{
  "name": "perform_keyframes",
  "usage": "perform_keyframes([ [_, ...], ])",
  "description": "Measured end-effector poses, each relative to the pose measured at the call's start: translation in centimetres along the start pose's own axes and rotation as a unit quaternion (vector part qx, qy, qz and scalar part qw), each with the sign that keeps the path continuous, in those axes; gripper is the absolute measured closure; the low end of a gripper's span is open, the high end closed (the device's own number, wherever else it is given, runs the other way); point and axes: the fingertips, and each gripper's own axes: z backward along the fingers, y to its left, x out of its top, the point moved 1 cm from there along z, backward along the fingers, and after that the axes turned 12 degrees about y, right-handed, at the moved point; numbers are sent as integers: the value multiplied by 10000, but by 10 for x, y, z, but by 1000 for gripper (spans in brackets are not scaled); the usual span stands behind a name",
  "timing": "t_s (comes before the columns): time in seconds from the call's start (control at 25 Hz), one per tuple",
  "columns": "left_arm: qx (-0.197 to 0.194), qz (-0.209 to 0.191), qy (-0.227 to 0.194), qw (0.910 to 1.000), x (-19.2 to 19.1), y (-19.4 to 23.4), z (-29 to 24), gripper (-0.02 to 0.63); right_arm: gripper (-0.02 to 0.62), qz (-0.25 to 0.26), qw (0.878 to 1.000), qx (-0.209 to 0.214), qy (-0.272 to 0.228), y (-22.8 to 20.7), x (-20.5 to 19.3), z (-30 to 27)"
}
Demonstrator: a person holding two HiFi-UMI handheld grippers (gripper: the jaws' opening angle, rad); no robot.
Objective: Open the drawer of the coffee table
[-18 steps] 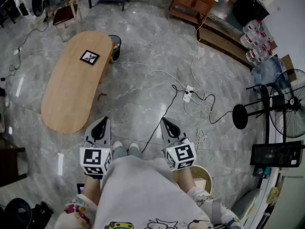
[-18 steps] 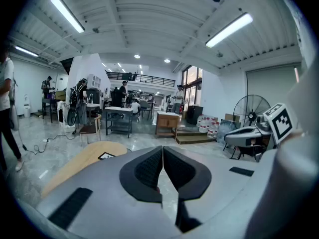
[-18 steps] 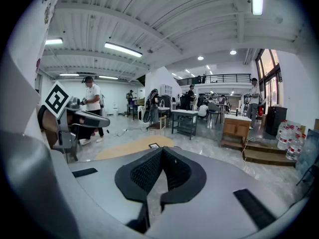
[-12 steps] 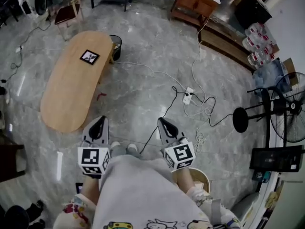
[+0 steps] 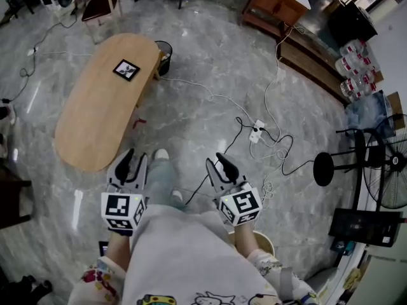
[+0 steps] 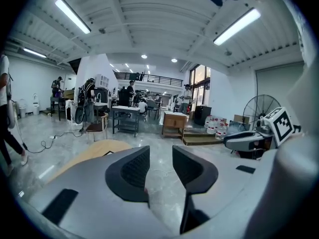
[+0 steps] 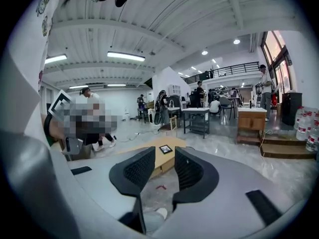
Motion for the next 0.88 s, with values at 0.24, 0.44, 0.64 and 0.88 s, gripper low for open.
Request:
perform_keyframes([
  [0.24, -48, 49, -17, 10000, 26, 30, -53, 448, 443, -82, 9999, 75, -4, -27, 28, -51],
  [0.44, -100, 74, -60, 9999, 64, 67, -98, 411, 410, -83, 9999, 114, 0, -50, 65, -100],
  [0.64, -104, 106, -67, 9999, 97, 98, -134, 388, 393, -147, 9997, 187, 27, -71, 100, -143],
  [0.88, -97, 152, -7, 9998, 112, 131, -165, 371, 374, -157, 9994, 272, 121, -83, 123, -191],
])
